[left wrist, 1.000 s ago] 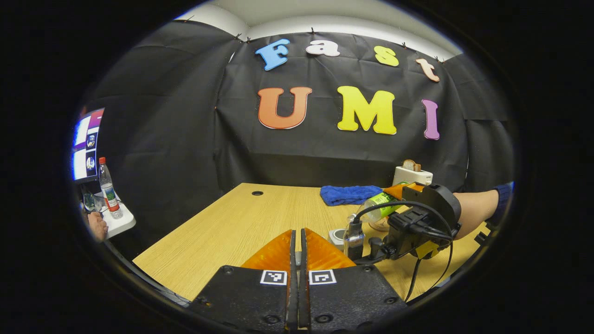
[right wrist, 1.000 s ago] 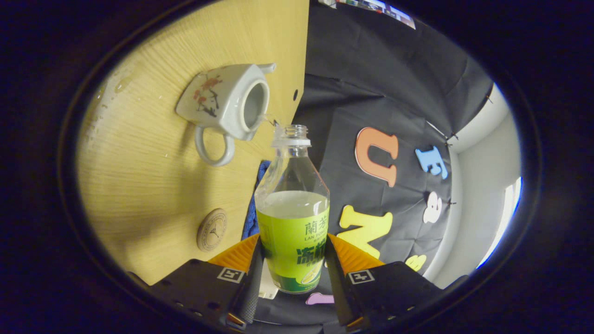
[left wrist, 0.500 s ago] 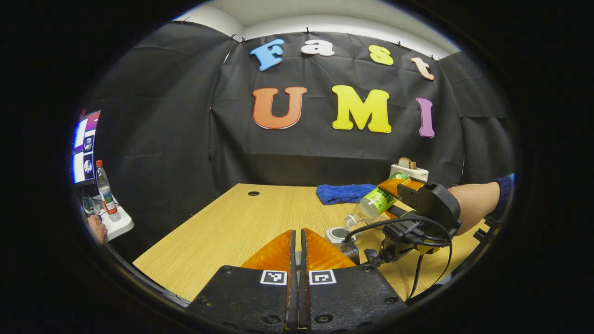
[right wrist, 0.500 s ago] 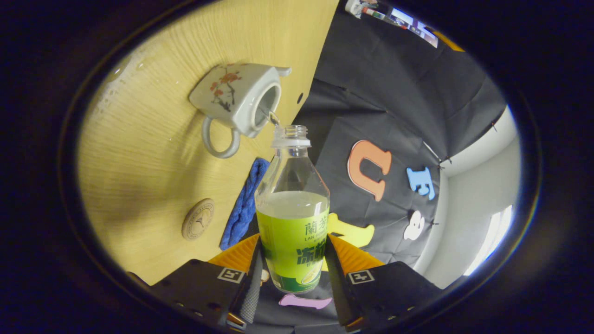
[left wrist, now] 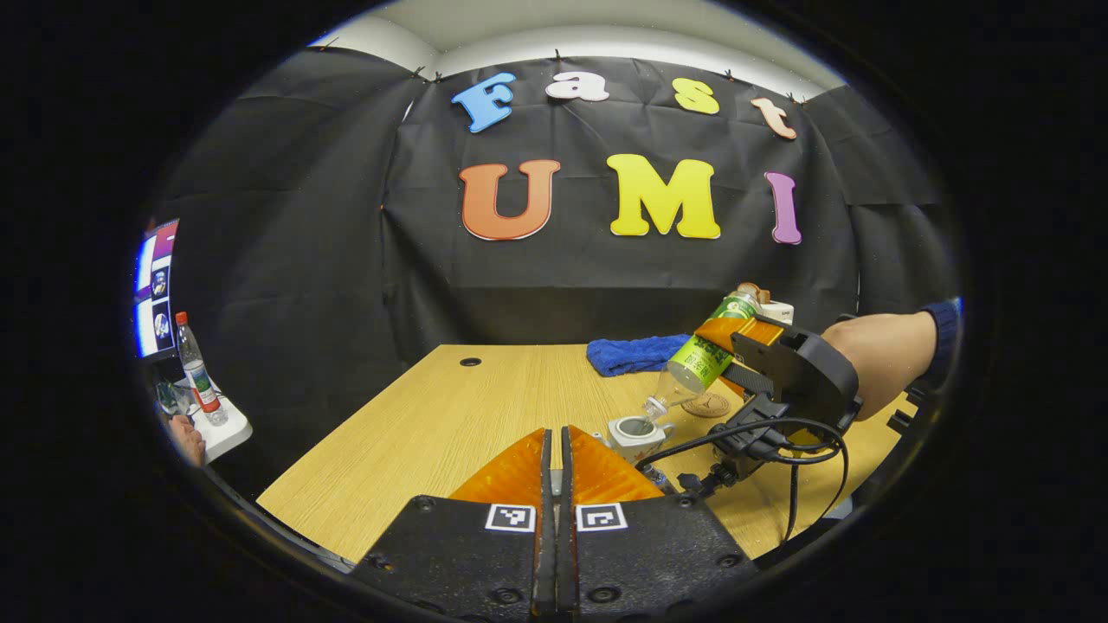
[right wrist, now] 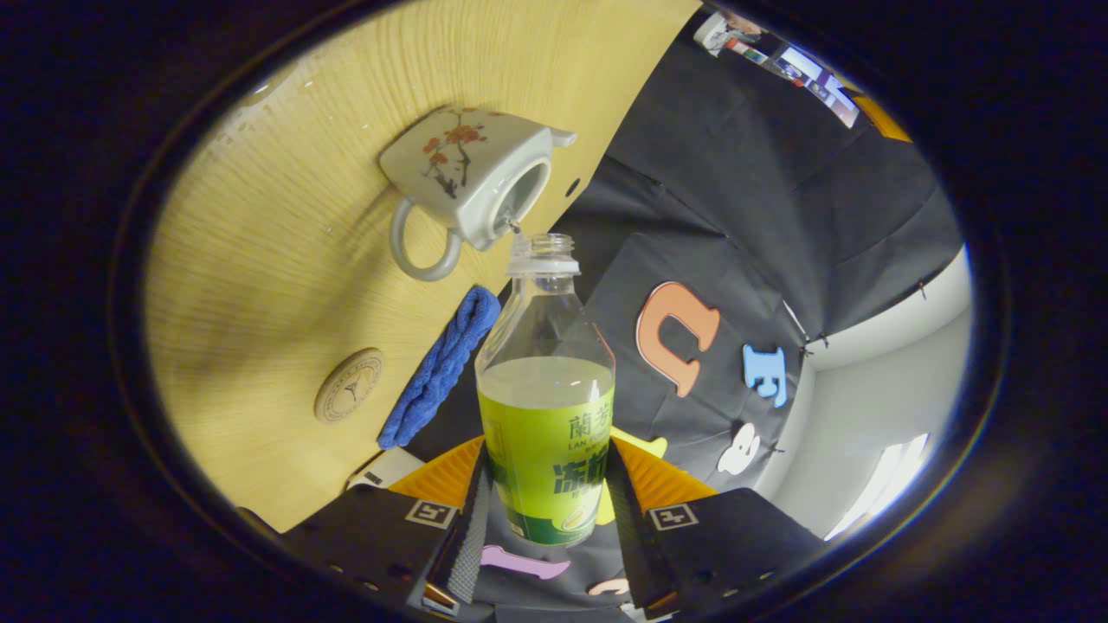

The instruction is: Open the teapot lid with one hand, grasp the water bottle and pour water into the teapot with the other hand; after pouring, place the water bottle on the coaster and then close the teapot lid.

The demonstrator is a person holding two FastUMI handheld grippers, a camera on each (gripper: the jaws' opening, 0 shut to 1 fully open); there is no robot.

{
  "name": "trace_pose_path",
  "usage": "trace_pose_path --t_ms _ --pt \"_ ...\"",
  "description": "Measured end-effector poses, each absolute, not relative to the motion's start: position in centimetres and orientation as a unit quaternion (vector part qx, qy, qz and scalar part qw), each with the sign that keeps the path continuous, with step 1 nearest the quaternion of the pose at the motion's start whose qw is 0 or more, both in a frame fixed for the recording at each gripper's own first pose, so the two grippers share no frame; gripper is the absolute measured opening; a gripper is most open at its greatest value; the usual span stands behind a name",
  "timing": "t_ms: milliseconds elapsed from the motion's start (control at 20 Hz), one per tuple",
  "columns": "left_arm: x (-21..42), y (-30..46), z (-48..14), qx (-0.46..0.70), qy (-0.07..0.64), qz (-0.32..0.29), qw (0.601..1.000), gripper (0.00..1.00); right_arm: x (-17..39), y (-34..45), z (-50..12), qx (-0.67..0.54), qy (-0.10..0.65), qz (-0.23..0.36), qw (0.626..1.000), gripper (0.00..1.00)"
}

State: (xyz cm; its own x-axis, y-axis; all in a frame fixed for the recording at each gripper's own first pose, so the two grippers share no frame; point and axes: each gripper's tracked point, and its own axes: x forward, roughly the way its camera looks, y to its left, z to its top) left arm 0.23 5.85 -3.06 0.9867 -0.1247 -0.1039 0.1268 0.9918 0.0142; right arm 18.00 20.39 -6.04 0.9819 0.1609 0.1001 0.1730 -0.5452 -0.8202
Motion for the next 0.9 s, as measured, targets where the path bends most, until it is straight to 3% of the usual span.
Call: trace_pose_path --t_ms 600,900 --pt "0.4 6.0 -3.3 0.008 0.055 -0.065 0.996 0.03 17.8 22.0 -4.6 -0.908 -0.140 -0.026 0.393 0.65" --pt "0.4 6.4 -3.5 0.007 0.057 -0.062 0.996 0.03 17.7 22.4 -4.5 -0.908 -0.145 -0.032 0.392 0.65"
